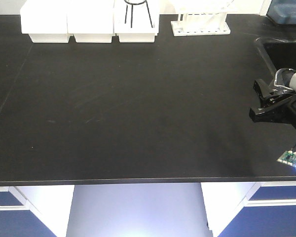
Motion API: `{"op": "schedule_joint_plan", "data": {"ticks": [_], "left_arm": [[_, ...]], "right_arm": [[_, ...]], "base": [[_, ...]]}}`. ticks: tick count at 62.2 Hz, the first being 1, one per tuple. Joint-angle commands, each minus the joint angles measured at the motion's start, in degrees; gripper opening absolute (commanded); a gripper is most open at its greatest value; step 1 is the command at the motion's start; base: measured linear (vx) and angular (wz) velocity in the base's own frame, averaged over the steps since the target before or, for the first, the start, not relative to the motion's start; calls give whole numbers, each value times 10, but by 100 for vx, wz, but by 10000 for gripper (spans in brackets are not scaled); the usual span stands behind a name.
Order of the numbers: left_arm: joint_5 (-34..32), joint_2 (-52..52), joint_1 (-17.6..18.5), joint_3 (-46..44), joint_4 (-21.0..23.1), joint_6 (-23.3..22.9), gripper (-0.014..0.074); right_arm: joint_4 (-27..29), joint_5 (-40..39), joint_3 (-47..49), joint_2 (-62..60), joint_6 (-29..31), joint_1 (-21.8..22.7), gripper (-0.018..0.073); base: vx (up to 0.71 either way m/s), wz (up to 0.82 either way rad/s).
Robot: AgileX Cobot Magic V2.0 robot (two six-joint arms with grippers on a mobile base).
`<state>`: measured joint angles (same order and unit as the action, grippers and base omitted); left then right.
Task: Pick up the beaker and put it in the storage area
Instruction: 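Lift the beaker off the bench with the right gripper, then back the base away from the bench and turn, holding the beaker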
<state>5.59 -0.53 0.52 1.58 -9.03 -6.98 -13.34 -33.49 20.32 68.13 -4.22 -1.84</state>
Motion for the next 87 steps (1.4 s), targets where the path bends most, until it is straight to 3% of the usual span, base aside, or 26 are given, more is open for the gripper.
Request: {"op": "schedule_joint_plan", "data": {"ticks": [1, 87], "left_arm": [[-47, -9, 0, -12, 1, -6, -6], [-47, -9, 0, -12, 1, -6, -6]], "right_arm": [[-1, -44, 16, -13, 2, 2, 106], [-1, -44, 15, -13, 2, 2, 106]], "base": [[0, 0], [-8, -1]]}}
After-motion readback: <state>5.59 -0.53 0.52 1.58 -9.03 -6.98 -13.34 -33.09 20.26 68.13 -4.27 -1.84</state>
